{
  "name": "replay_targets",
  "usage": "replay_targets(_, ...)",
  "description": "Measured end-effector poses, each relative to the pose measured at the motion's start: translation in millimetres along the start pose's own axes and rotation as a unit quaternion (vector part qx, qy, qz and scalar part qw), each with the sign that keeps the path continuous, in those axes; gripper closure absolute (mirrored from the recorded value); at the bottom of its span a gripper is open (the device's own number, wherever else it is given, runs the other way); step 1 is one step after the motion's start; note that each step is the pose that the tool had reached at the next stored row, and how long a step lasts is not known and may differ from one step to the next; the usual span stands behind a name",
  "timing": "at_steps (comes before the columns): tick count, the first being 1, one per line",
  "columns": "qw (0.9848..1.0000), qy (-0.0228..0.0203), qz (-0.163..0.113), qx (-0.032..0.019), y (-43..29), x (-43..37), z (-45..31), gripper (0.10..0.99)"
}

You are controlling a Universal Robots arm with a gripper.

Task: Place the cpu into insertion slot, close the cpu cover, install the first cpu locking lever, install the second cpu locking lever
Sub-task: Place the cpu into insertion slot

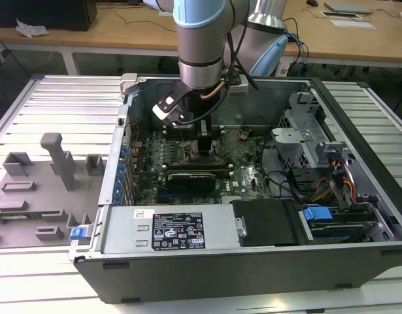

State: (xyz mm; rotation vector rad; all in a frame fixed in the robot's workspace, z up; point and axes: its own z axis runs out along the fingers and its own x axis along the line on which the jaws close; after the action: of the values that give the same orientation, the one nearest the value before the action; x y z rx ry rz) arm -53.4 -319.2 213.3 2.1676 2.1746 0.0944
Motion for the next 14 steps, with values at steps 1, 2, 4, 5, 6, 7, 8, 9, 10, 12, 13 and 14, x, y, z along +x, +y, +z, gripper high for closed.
replay_targets(1,1.0000,0.0002,0.000,0.0000,-0.3,0.2,1.4,0.545)
replay_targets(2,1.0000,0.0002,0.000,0.0000,-0.5,0.4,2.4,0.545)
replay_targets(4,1.0000,0.0003,0.000,0.0000,-1.1,1.0,5.6,0.545)
replay_targets(5,1.0000,0.0003,0.000,0.0000,-1.3,1.2,7.0,0.545)
replay_targets(6,1.0000,0.0003,0.000,0.0000,-1.4,1.3,7.6,0.545)
replay_targets(7,1.0000,0.0004,0.000,0.0000,-1.6,1.5,8.8,0.545)
replay_targets(8,1.0000,0.0005,0.000,0.0000,-1.7,1.7,9.7,0.545)
replay_targets(9,1.0000,0.0004,0.000,0.0000,-1.8,2.2,10.1,0.545)
replay_targets(10,1.0000,0.0004,0.000,0.0000,-1.8,2.9,10.7,0.545)
replay_targets(12,1.0000,0.0005,0.000,0.0000,-1.9,4.5,12.0,0.545)
replay_targets(13,1.0000,0.0006,0.000,0.0000,-1.9,4.9,12.6,0.545)
replay_targets(14,1.0000,0.0006,0.000,0.0000,-1.9,5.1,13.1,0.545)
